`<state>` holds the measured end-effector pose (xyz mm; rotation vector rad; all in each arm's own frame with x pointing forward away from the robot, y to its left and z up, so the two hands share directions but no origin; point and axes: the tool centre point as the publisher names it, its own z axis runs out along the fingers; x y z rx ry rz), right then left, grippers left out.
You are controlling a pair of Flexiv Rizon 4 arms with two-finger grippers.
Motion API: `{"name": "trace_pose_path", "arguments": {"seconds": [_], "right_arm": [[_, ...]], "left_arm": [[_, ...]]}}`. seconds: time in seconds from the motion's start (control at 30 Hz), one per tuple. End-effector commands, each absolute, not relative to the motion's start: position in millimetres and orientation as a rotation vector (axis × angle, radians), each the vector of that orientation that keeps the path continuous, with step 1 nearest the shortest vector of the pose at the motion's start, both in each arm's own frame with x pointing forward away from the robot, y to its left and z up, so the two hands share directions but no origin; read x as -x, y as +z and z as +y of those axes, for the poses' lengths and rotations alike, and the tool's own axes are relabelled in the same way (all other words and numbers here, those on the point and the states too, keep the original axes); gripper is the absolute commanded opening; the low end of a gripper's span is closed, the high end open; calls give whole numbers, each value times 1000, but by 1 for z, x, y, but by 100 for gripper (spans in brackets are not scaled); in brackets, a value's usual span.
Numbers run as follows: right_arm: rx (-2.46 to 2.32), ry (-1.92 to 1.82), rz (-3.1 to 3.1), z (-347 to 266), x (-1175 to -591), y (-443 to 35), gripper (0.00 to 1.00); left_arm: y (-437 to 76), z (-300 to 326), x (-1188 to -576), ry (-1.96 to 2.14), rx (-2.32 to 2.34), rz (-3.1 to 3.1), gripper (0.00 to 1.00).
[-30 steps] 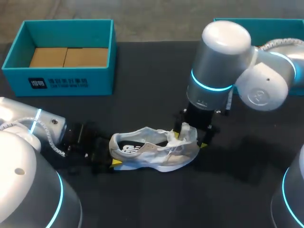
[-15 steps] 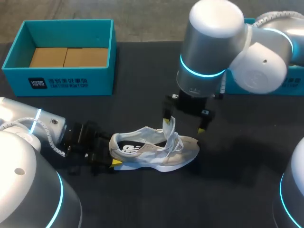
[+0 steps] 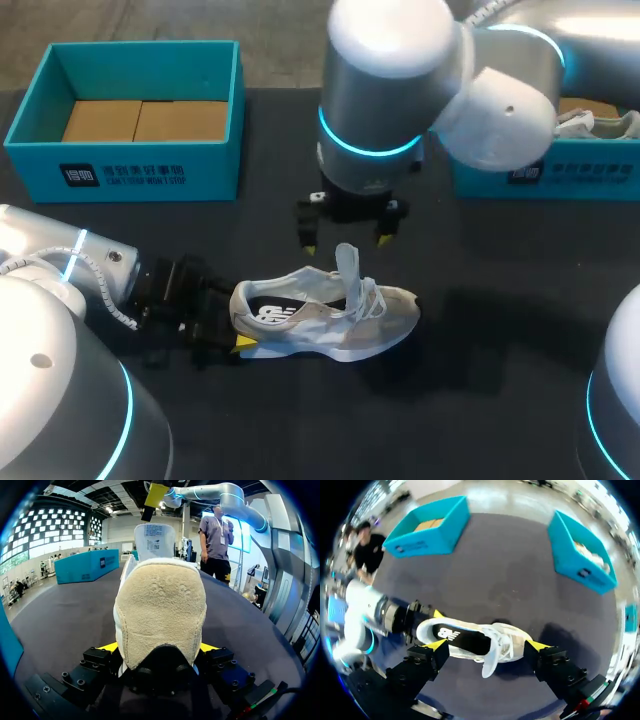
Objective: Take the shoe out of the shoebox, open the shoe tongue, remove and reinsert the insole, then place the shoe into the shoebox
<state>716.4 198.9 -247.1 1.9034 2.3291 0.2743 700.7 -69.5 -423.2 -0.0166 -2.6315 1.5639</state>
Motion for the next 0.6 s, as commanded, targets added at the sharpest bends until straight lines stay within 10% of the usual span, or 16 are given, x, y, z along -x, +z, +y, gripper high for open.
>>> {"name": "trace_pose_path", "arguments": {"seconds": [0.03,0.6], "right_arm": [[-1282,82,2649,216,-720,-244,100],[-1209,54,2724,215,-718,-241,100]], "left_arm": [[-426,-71,-701,1560,17,-2634,0],[-426,-71,-701,1560,17,-2634,0]]}}
